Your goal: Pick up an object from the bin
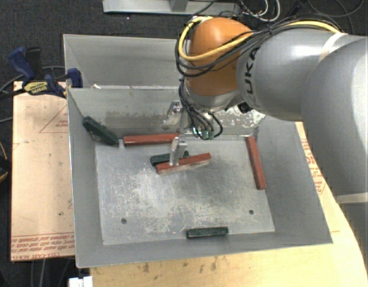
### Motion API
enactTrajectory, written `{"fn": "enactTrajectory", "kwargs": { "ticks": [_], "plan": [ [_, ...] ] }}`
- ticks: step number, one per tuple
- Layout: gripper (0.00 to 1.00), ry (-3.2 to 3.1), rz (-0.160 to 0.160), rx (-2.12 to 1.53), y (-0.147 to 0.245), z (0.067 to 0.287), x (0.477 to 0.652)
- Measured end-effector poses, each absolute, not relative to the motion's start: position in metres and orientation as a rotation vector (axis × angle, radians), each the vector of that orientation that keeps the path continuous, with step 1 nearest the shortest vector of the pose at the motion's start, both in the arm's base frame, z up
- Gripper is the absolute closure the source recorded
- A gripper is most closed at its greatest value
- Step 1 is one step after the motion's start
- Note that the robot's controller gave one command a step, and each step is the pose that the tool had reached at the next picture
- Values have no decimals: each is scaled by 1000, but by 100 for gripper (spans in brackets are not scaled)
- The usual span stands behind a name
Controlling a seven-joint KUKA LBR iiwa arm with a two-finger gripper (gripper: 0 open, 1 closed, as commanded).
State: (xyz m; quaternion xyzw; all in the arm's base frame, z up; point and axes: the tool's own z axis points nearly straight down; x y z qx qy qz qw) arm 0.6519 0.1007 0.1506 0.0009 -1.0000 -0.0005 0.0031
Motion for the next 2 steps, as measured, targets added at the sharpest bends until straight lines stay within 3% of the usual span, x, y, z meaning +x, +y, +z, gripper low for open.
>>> {"fn": "enactTrajectory", "kwargs": {
  "ticks": [1, 2],
  "plan": [
    [0, -3143, -2, 1, 100, 155, 654],
    [100, -3166, -13, -146, 94, 81, 646]
  ]
}}
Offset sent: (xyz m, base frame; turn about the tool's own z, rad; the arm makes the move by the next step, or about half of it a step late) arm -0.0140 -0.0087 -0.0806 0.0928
